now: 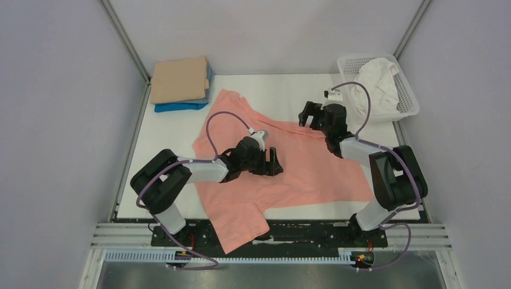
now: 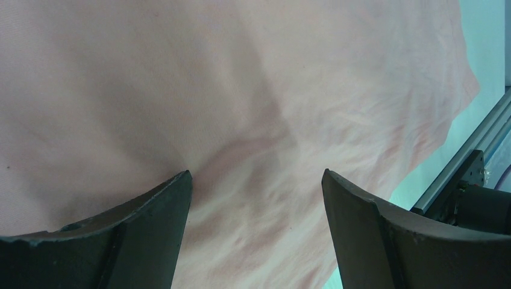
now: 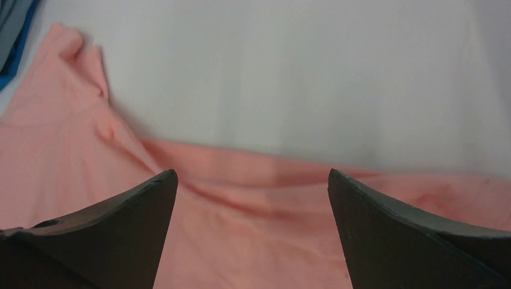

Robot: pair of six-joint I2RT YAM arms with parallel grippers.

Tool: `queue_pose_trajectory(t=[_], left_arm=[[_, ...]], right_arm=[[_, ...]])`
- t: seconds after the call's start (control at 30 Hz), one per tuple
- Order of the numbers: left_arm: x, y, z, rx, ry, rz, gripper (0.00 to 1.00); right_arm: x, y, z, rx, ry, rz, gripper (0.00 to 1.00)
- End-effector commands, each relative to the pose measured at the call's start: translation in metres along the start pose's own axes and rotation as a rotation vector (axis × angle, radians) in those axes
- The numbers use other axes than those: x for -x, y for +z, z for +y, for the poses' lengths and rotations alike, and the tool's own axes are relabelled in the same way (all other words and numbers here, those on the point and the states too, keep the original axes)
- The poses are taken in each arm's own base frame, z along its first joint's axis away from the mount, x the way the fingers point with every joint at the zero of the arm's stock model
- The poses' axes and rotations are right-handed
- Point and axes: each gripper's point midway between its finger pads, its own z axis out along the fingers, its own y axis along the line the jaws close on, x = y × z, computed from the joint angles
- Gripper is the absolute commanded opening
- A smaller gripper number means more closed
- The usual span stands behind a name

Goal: Fold and stack the t-shirts
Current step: Flatten out the tshirt

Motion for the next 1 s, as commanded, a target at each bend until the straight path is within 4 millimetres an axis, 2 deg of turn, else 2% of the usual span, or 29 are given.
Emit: queue_pose_trajectory(t=[0.0, 0.1, 0.17, 0.27, 0.37, 0.57, 0.67, 0.8, 0.9, 0.97], left_arm=[[-0.054, -0.011, 0.035, 0.132, -0.032, 0.171, 0.87], [-0.054, -0.012, 0.035, 0.130, -0.031, 0.170, 0.87], [-0.054, -0.013, 0.036, 0.134, -0.031, 0.166, 0.87], [-0.055, -0.014, 0.035, 0.129, -0.031, 0.169, 0.87], [-0.056, -0.015, 0.035, 0.124, -0.030, 0.167, 0.87], [-0.070, -0.015, 0.045, 0.152, -0.048, 0.203, 0.87], [-0.077, -0.014, 0.048, 0.155, -0.057, 0.224, 0.87], [-0.085, -0.013, 0.053, 0.167, -0.065, 0.243, 0.87], [-0.087, -0.013, 0.054, 0.168, -0.066, 0.248, 0.87], [-0.086, -0.012, 0.055, 0.169, -0.065, 0.247, 0.87]], right_arm=[[-0.064, -0.033, 0.017, 0.072, -0.012, 0.159, 0.98], [-0.091, -0.048, 0.024, 0.095, -0.015, 0.202, 0.98], [-0.099, -0.050, 0.023, 0.089, -0.006, 0.211, 0.98], [-0.107, -0.042, 0.009, 0.014, -0.002, 0.225, 0.98], [-0.106, -0.027, 0.005, -0.020, 0.009, 0.218, 0.98], [-0.084, 0.024, -0.007, -0.128, 0.033, 0.152, 0.98], [-0.060, 0.048, -0.011, -0.152, 0.075, 0.075, 0.98], [-0.024, 0.071, -0.027, -0.214, 0.101, -0.033, 0.98], [-0.004, 0.096, -0.026, -0.171, 0.109, -0.078, 0.98], [-0.001, 0.114, -0.019, -0.131, 0.100, -0.064, 0.98]])
